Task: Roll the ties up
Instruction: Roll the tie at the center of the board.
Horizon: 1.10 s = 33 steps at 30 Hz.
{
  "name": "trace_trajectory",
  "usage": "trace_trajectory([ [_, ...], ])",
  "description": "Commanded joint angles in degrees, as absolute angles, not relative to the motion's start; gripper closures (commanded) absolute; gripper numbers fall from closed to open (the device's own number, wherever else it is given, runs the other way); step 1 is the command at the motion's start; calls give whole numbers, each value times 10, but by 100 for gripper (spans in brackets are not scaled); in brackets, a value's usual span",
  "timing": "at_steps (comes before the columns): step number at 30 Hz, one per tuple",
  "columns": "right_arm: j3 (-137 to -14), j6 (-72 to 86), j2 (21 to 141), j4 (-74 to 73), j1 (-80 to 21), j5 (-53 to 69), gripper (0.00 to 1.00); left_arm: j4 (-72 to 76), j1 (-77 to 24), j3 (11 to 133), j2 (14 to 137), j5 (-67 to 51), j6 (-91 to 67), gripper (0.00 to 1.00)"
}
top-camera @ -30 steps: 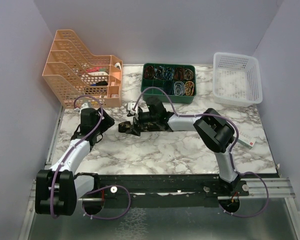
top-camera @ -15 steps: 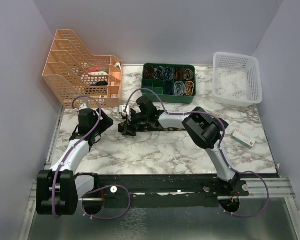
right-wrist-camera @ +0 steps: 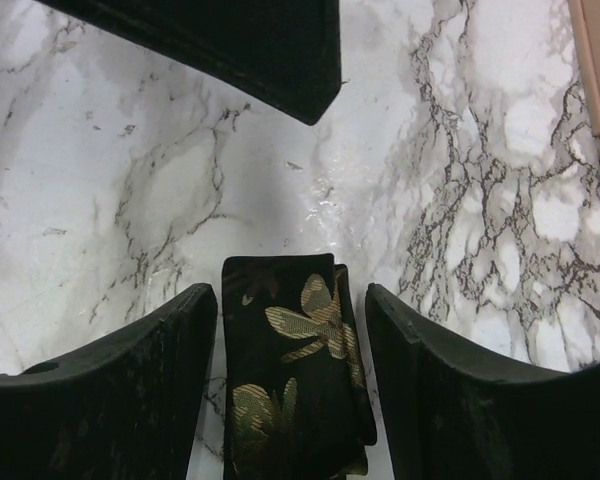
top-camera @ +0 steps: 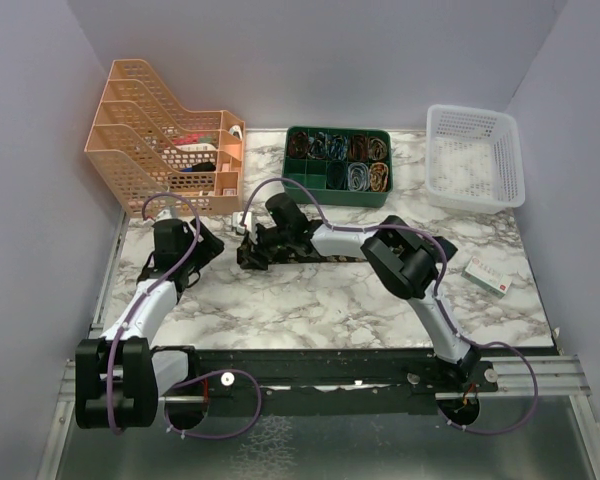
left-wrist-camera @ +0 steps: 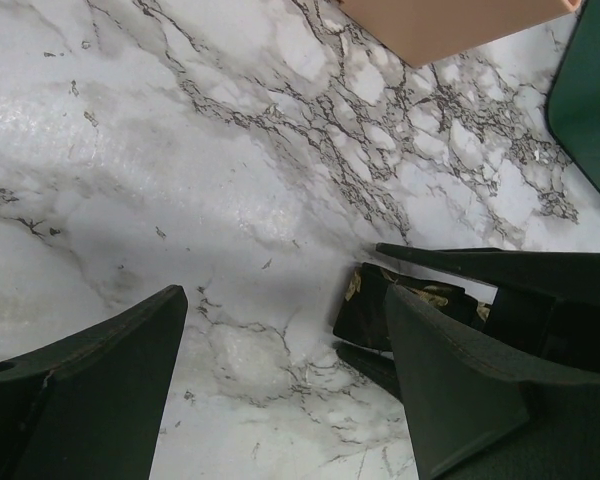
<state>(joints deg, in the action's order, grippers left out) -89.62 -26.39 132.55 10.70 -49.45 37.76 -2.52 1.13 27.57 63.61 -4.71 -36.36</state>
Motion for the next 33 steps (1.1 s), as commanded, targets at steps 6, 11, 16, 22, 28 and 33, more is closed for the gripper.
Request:
trace_trajectory([
  [6,-896,-255,1336,104,-500,347,47,-15,18,266,637,-67,-354,18],
  [11,-884,-254,1331,124,-505,354,52,-14,21,265,640,-68,-353,18],
  [16,-883,-247,1333,131,-508,350,52,-12,21,265,642,-71,-352,18],
  [22,-879,-251,1324,143,-508,329,23,-14,22,264,641,-77,-350,18],
  [28,-843,-210,1273,186,-508,294,0,-12,23,261,637,-78,-354,18],
  [33,-748,-133,1208,298,-507,255,0,-9,24,256,635,-80,-358,18],
])
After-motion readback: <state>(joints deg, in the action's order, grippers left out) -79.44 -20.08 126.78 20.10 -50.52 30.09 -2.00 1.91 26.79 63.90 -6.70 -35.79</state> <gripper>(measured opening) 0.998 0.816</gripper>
